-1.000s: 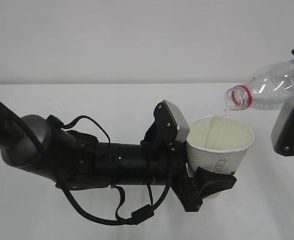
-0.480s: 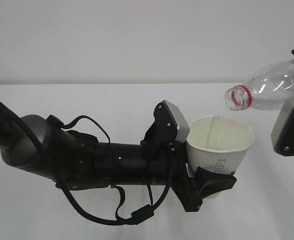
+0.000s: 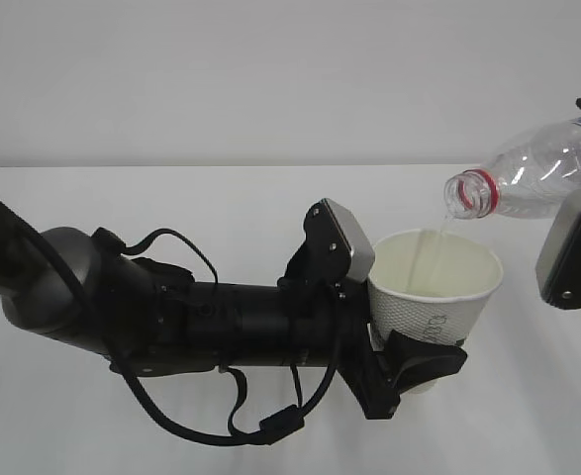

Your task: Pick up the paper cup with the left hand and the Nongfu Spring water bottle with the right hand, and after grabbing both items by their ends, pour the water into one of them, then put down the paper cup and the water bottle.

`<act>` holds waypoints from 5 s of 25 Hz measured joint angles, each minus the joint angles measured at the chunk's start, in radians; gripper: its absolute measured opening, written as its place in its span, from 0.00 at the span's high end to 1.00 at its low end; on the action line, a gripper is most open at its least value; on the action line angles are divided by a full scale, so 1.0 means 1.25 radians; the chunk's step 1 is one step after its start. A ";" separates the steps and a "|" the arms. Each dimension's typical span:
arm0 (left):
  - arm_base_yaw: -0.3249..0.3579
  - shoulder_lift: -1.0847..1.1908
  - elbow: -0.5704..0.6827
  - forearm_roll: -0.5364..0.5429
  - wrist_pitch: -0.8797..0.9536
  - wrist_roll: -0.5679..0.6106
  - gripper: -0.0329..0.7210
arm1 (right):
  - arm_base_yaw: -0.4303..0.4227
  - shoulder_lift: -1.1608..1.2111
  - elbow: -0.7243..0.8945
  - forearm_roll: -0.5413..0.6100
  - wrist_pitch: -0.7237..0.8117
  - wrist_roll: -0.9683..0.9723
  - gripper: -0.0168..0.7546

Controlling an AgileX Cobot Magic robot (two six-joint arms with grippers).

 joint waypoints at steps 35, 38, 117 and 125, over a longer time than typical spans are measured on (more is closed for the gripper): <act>0.000 0.000 0.000 0.000 0.001 0.000 0.30 | 0.000 0.000 0.000 0.000 0.000 -0.010 0.34; 0.000 0.000 0.000 0.000 0.001 0.000 0.30 | 0.000 0.000 0.000 0.000 0.000 -0.011 0.34; 0.000 0.000 0.000 0.000 -0.004 0.000 0.30 | 0.000 0.000 0.000 0.000 -0.011 -0.023 0.34; 0.000 0.000 0.000 0.000 -0.004 0.000 0.30 | 0.000 0.000 0.000 0.000 -0.011 -0.030 0.34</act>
